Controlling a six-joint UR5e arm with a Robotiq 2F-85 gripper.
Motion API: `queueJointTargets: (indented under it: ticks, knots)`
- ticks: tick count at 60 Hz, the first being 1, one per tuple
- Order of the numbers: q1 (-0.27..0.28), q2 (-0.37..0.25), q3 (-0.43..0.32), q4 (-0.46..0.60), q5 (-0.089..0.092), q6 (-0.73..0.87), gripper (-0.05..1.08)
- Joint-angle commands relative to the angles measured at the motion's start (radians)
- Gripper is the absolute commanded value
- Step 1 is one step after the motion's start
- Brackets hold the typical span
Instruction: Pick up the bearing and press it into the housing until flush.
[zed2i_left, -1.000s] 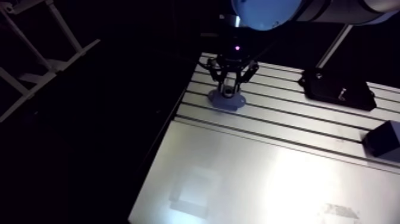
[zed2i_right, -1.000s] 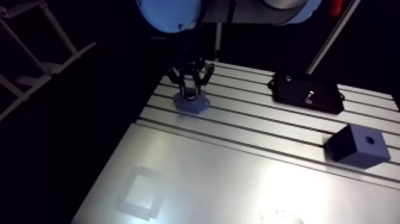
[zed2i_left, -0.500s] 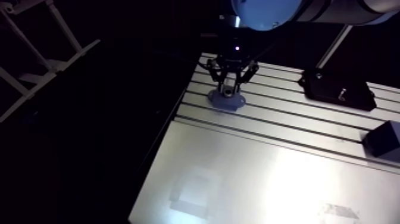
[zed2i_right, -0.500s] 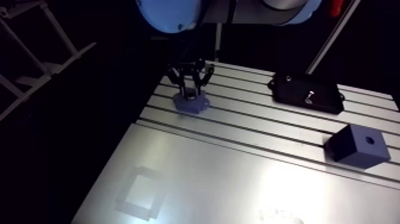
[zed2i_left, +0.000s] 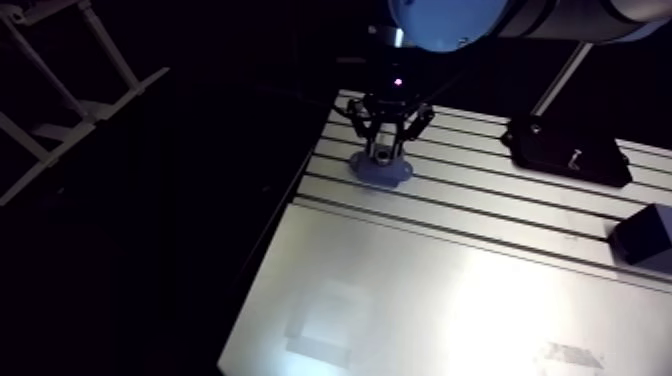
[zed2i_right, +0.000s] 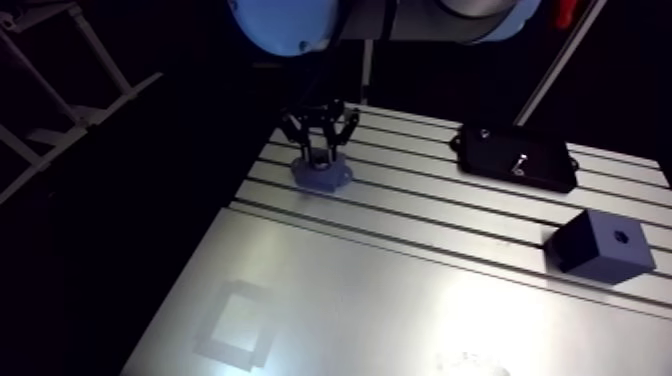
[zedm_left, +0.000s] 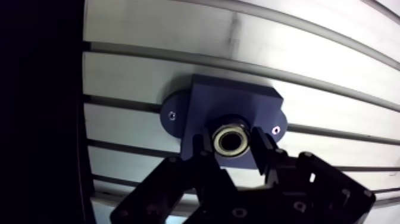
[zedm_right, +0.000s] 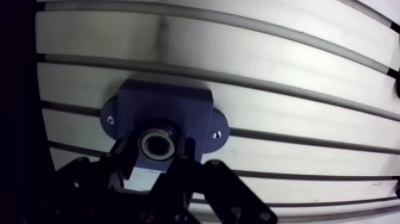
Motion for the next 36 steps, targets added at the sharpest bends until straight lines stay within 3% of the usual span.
queueJointTargets:
  ticks: [1, 36]
  knots:
    - [0.0, 0.003, 0.002, 0.001, -0.001, 0.0, 0.59]
    - [-0.002, 0.003, 0.0, -0.004, -0.004, 0.0, 0.59]
